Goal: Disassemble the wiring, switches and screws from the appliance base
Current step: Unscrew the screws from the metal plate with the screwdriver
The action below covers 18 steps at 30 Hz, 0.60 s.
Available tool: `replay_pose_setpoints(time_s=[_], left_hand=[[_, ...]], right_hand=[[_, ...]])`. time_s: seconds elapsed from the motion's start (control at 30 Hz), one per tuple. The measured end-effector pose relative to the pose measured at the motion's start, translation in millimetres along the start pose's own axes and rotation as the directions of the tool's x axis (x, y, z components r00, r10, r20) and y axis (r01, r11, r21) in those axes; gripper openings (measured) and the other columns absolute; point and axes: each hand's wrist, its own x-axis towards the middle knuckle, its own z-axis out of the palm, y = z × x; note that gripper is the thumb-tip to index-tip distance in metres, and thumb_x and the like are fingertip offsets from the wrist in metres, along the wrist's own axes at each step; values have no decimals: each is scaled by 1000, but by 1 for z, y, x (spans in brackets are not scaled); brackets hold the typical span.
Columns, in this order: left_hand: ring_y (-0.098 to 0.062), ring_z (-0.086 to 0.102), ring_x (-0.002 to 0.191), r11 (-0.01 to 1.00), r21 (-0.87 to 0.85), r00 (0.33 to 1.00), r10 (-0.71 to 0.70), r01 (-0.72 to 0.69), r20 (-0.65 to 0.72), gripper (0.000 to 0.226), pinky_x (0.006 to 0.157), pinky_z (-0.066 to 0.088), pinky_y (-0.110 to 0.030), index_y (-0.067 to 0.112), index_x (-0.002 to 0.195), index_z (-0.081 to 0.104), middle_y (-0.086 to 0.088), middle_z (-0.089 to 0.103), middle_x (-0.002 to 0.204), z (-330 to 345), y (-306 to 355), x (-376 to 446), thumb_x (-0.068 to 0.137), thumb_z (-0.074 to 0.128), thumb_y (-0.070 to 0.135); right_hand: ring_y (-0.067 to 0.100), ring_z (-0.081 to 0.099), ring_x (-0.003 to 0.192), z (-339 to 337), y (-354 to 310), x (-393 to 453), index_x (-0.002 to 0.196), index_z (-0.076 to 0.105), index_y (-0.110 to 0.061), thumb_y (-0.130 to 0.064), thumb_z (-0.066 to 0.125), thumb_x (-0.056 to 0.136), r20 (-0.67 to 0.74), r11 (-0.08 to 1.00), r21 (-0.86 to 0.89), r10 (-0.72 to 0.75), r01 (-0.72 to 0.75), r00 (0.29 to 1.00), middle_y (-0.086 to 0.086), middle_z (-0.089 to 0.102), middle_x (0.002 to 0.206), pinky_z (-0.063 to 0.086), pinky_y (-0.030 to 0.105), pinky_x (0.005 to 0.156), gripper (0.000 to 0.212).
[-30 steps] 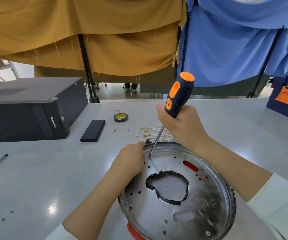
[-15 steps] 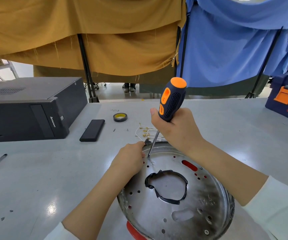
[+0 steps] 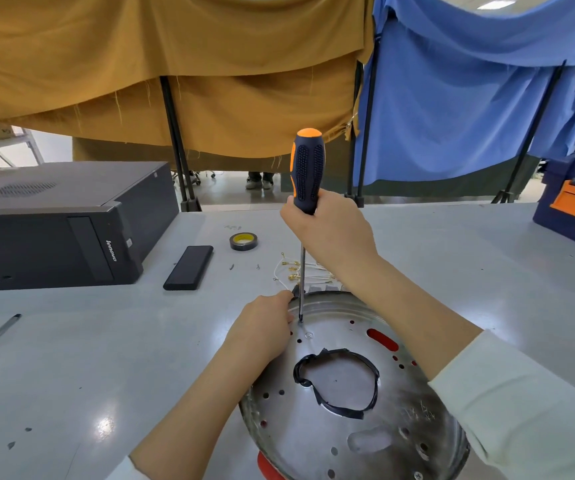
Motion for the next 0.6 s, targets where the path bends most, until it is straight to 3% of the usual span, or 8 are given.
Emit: replay_pose_setpoints(time_s=[0.17, 0.37, 0.6], left_hand=[[-25, 46, 76, 1000, -6, 1000, 0, 0, -16, 11, 61, 36, -30, 16, 103, 46, -8, 54, 89, 1, -1, 0, 96, 40, 12], [-22, 43, 76, 1000, -4, 999, 7, -7, -35, 26, 62, 36, -29, 18, 119, 49, -8, 58, 98, 2, -2, 0, 95, 41, 11], [-21, 42, 78, 999, -33, 999, 19, -20, -48, 29, 66, 37, -29, 20, 123, 48, -10, 61, 106, 3, -4, 0, 95, 45, 13]], right_hand=[[11, 42, 46, 13, 2, -3, 55, 38, -25, -40, 48, 83, -150, 1000, -10, 6, -8, 989, -6, 42, 46, 28, 24, 46, 34], [9, 40, 43, 9, 15, 1, 52, 35, -25, -45, 46, 82, -240, 995, -23, 85, -93, 967, -7, 38, 43, 23, 23, 46, 38], [7, 41, 45, 4, 31, 8, 53, 38, -22, -44, 48, 87, -303, 972, -3, 223, -235, 927, -7, 42, 47, 23, 23, 46, 41]])
